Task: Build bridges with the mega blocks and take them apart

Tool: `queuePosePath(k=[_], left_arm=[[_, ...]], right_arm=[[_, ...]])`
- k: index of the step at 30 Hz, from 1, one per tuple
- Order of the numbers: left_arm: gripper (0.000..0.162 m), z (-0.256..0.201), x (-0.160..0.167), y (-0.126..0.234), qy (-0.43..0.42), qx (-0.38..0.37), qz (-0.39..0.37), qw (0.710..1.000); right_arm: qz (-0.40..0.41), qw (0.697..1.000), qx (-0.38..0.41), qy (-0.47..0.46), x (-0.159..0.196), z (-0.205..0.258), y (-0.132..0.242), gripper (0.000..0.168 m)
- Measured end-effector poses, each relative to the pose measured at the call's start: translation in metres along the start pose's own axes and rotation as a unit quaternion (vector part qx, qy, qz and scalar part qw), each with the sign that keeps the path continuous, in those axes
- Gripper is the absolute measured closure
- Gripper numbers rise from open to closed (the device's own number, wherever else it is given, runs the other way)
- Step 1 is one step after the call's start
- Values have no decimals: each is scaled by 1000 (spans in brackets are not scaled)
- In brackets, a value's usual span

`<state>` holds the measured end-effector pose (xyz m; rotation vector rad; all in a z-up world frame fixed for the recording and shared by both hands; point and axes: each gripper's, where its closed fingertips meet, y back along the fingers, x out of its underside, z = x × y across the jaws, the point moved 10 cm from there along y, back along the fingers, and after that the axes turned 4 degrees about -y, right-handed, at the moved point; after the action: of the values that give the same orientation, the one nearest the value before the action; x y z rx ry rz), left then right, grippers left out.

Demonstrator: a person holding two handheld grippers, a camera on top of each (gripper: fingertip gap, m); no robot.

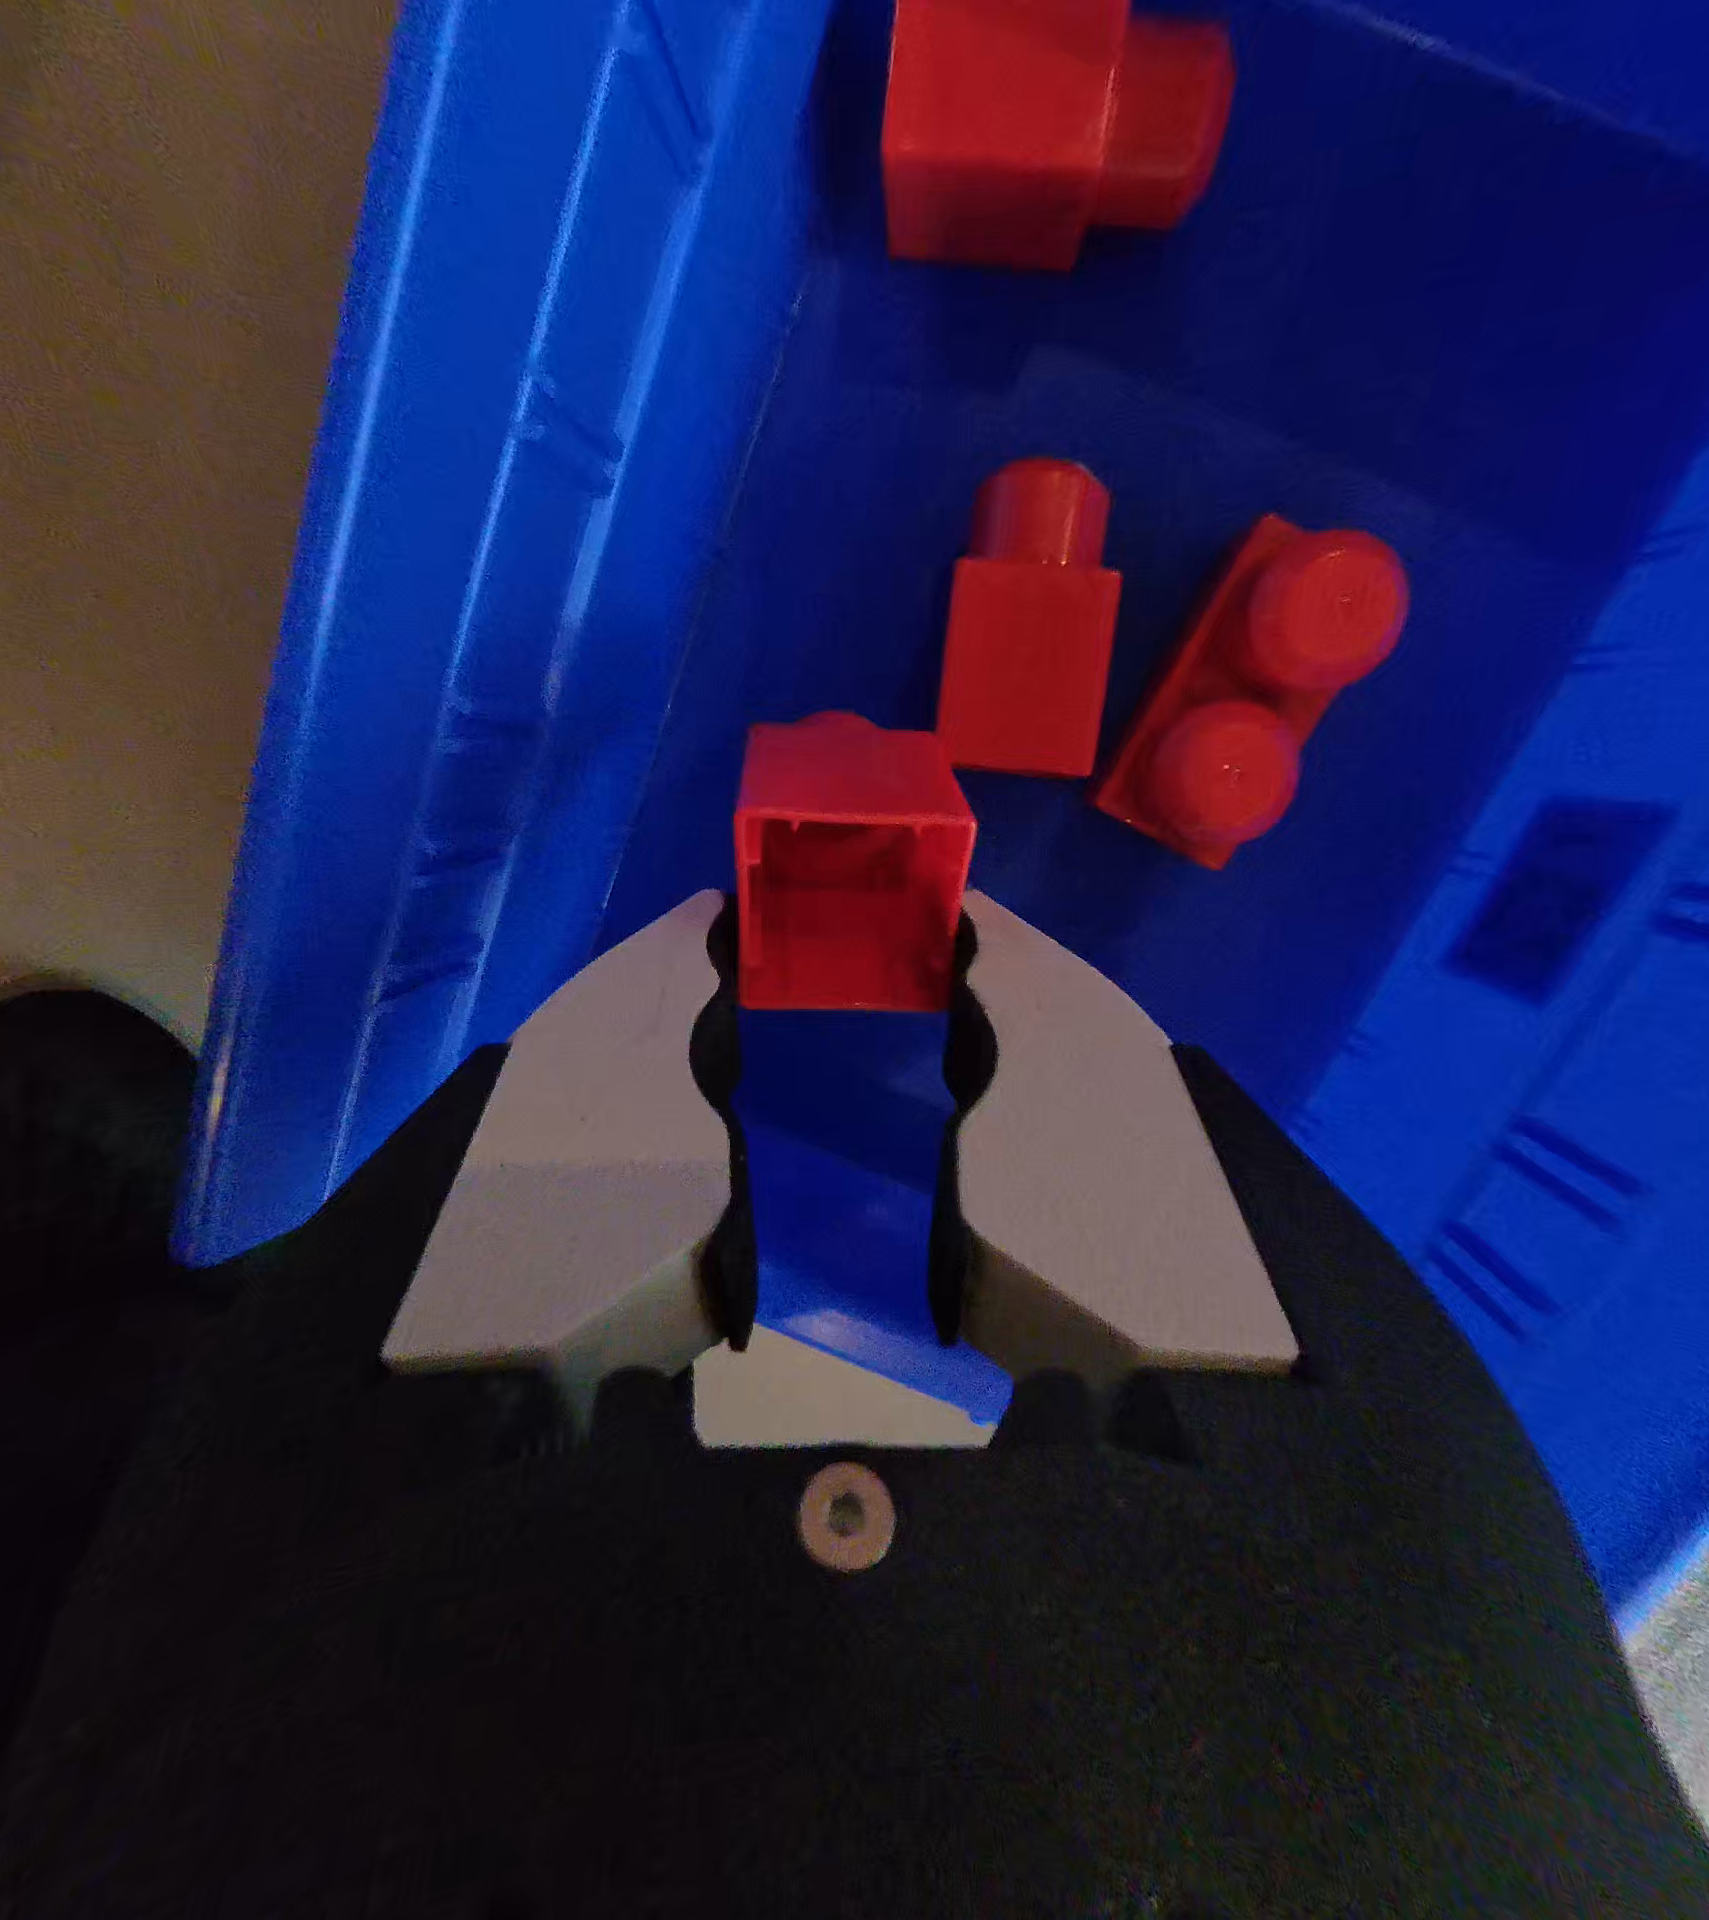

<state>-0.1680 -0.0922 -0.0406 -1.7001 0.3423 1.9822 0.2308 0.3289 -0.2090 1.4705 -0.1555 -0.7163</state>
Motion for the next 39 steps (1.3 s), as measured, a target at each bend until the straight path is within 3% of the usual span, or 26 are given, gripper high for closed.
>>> queuePosePath(k=[9,15,17,20,24,29,33,36,39], left_arm=[[128,0,1,-1,-1,-1,6,1000],[128,-1,1,-3,2,6,4,1000],[127,-1,1,-3,2,8,2,1000],[128,-2,0,-7,7,9,-3,1000],[128,-4,-2,-11,12,5,-12,1000],[128,-11,-5,-23,17,25,-38,999],[128,-20,-4,-38,12,56,-26,998],[128,-26,-1,-51,13,79,-19,997],[128,-31,4,-63,15,101,-8,995]], right_arm=[[22,1000,-14,-16,-1,-3,-14,130],[-27,1000,16,-2,-5,4,5,102],[-62,996,53,21,-10,10,21,100],[-180,978,90,56,-24,32,56,106],[-360,922,59,132,-47,81,96,109],[-512,799,-141,283,-66,174,120,110],[-526,702,-322,356,-68,239,120,102],[-508,667,-384,387,-68,269,114,98],[-501,645,-408,407,-67,288,106,104]])
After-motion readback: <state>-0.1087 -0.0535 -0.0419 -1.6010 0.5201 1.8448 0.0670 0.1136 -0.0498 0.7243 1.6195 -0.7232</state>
